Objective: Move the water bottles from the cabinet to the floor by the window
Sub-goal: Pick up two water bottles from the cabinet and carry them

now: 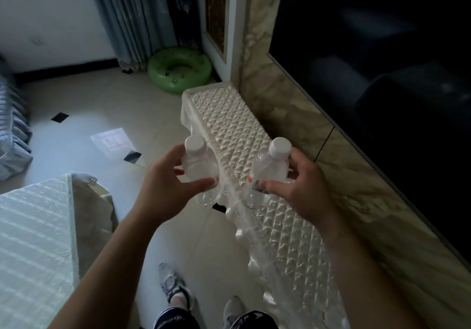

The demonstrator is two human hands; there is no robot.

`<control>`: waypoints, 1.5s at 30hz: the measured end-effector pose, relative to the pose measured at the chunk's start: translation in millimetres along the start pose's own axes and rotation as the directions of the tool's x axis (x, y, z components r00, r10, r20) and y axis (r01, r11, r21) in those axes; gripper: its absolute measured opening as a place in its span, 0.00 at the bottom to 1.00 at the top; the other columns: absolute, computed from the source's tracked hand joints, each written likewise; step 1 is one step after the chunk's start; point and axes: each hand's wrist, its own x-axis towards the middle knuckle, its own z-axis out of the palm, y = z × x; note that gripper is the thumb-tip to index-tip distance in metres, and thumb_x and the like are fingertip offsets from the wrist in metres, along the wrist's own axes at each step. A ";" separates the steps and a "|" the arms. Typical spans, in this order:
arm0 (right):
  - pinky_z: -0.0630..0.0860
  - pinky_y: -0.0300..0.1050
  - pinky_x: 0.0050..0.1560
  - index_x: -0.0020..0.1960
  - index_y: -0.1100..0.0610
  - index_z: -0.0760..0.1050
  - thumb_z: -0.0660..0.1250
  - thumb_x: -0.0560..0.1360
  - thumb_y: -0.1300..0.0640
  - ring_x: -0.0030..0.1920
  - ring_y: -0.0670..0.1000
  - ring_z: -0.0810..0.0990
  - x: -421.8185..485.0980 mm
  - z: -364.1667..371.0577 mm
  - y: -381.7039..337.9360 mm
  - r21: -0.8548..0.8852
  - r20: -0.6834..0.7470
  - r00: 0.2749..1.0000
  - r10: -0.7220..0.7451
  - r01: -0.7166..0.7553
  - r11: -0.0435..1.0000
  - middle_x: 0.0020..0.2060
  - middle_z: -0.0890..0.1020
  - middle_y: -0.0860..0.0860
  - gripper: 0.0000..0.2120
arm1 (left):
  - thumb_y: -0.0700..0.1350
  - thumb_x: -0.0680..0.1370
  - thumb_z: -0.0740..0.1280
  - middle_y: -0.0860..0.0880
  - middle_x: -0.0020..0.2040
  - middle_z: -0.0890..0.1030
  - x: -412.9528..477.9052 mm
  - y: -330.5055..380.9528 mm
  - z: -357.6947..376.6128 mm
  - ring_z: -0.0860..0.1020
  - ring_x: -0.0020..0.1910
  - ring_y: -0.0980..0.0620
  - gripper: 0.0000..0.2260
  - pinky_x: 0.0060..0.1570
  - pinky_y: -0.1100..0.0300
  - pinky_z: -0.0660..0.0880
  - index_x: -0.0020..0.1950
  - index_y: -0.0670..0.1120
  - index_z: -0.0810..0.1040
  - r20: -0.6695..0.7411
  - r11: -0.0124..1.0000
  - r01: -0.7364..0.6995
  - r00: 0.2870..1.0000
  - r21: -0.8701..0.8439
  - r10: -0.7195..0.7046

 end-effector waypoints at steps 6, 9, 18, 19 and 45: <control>0.80 0.43 0.49 0.59 0.46 0.75 0.82 0.61 0.53 0.51 0.44 0.81 52.2 36.8 -17.0 -0.037 -0.033 0.999 0.002 -0.003 0.999 0.50 0.83 0.42 0.29 | 0.53 0.62 0.80 0.61 0.54 0.81 53.5 -26.8 -35.9 0.80 0.52 0.57 0.31 0.54 0.49 0.79 0.62 0.57 0.75 0.040 0.999 0.013 0.999 -0.039 -0.011; 0.79 0.42 0.48 0.58 0.46 0.75 0.82 0.61 0.54 0.50 0.43 0.81 85.8 63.6 -33.8 -0.039 -0.035 0.999 0.007 -0.009 0.999 0.49 0.83 0.41 0.28 | 0.53 0.62 0.80 0.60 0.54 0.81 86.5 -45.5 -64.7 0.80 0.52 0.56 0.31 0.54 0.48 0.79 0.62 0.58 0.75 0.057 0.999 0.018 0.998 -0.037 -0.016; 0.80 0.43 0.49 0.55 0.45 0.76 0.82 0.61 0.54 0.50 0.44 0.82 178.4 153.5 -93.0 -0.008 -0.064 0.998 -0.019 0.018 1.000 0.48 0.83 0.42 0.26 | 0.49 0.62 0.81 0.60 0.53 0.81 174.3 -92.7 -161.3 0.80 0.52 0.58 0.30 0.54 0.53 0.79 0.62 0.57 0.75 0.034 0.999 0.009 0.999 -0.049 -0.007; 0.80 0.44 0.49 0.55 0.45 0.76 0.82 0.61 0.53 0.50 0.44 0.82 186.7 160.9 -97.9 -0.010 -0.064 0.998 -0.020 0.020 1.000 0.48 0.83 0.42 0.26 | 0.49 0.63 0.81 0.60 0.53 0.82 181.9 -97.1 -169.8 0.80 0.52 0.58 0.30 0.53 0.53 0.79 0.62 0.57 0.75 0.038 0.999 0.013 0.999 -0.048 -0.011; 0.81 0.51 0.54 0.57 0.45 0.75 0.81 0.60 0.52 0.52 0.45 0.81 539.2 303.6 -149.2 -0.009 0.052 0.996 -0.072 0.073 0.997 0.49 0.83 0.43 0.28 | 0.48 0.62 0.81 0.60 0.55 0.81 480.3 -201.1 -294.5 0.79 0.53 0.58 0.32 0.55 0.53 0.78 0.64 0.57 0.74 -0.060 0.999 0.048 0.997 0.002 -0.048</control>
